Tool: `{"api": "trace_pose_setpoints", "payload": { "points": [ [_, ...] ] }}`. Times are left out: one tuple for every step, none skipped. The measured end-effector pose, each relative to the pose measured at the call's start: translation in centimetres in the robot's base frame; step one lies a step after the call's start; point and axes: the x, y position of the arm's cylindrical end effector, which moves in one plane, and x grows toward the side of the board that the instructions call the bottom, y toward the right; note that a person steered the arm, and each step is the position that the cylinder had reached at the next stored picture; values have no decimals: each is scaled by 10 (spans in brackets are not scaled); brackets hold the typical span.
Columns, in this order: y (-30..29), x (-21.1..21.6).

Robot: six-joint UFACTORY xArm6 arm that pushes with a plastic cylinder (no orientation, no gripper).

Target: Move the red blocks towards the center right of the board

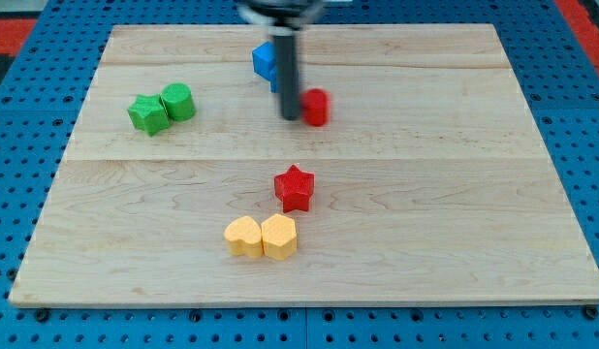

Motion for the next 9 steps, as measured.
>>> {"api": "trace_pose_setpoints", "payload": {
  "points": [
    [29,4],
    [-19,-21],
    [65,-27],
    [125,-11],
    [118,15],
    [-38,33],
    [-147,84],
    [-151,146],
    [-90,138]
  ]
}}
